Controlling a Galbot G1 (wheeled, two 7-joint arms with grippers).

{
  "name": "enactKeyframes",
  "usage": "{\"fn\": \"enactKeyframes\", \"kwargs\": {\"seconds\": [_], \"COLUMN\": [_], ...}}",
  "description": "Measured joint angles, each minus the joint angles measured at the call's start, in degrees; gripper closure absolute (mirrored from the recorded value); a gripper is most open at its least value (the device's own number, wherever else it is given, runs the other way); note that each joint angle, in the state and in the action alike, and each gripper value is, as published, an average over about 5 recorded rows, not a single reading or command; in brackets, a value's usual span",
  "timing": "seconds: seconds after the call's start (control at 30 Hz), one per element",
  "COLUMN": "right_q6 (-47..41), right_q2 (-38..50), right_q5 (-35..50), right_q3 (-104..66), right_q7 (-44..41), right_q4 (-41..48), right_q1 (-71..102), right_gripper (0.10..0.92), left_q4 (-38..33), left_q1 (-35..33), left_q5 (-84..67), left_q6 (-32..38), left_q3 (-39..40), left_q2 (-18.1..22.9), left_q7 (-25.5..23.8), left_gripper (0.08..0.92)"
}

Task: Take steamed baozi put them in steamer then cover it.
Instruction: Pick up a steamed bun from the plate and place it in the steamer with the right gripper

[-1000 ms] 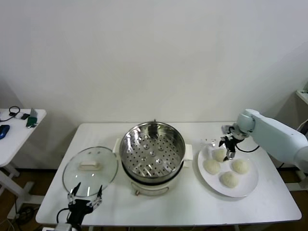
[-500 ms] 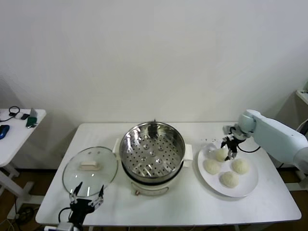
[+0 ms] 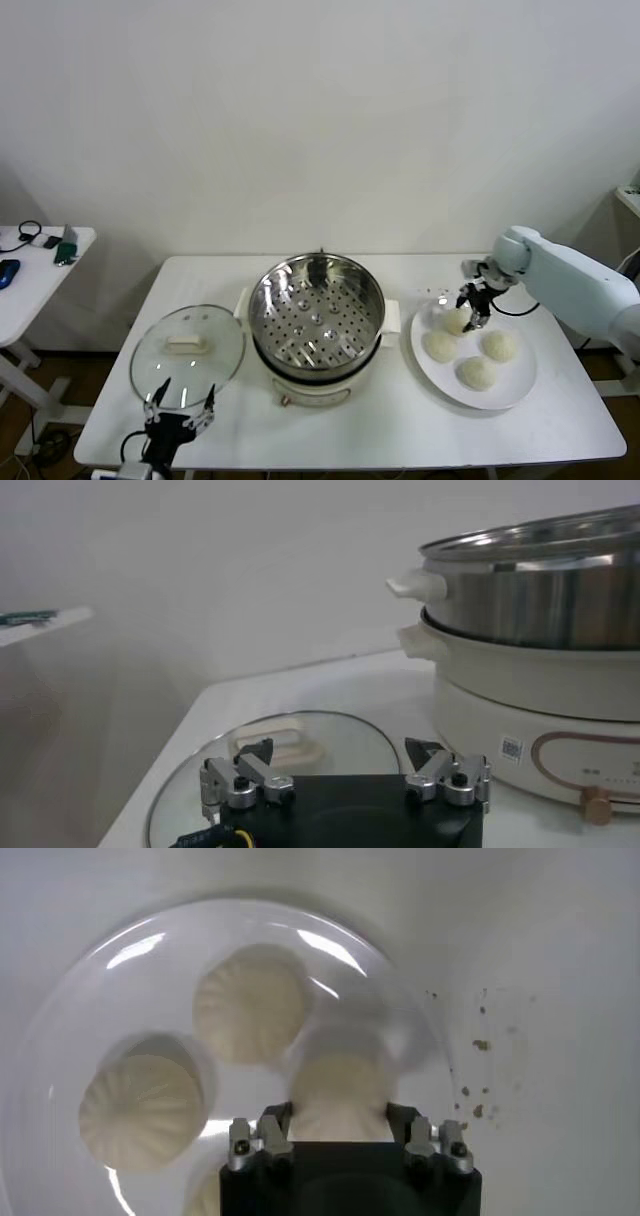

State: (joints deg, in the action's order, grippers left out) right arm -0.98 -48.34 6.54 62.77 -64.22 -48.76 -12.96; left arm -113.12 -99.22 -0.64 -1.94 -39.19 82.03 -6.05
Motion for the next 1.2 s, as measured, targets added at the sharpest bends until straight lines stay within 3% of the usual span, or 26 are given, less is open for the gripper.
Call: {"fn": "enactKeyframes", "kwargs": {"seconds": [0.57, 0.9, 1.2], "right_q6": [7.0, 14.8, 21.4], "right_q2": [-0.1, -9.1, -19.8], "right_q5": [10.6, 12.7, 10.5], "right_q3": [16.2, 18.8, 20.3], "right_q7": [-3.1, -2.8, -1.2], "right_q4": [-14.4, -21.6, -21.3], "right_q1": [-26.7, -36.5, -36.1], "right_gripper": [0.380, 0.392, 0.397], "left_q4": [-1.2, -2.4, -2.9], "left_q1": [-0.8, -1.3, -1.5], "left_q5": [0.4, 1.1, 1.6], "left_q6": [0.7, 0.6, 0.5], "left_q3": [0.0, -0.4, -1.1], "left_q2": [-0.4, -1.1, -1.2], "left_q7": [0.2, 0.2, 0.3], "left_gripper": [0.177, 0.177, 0.177]}}
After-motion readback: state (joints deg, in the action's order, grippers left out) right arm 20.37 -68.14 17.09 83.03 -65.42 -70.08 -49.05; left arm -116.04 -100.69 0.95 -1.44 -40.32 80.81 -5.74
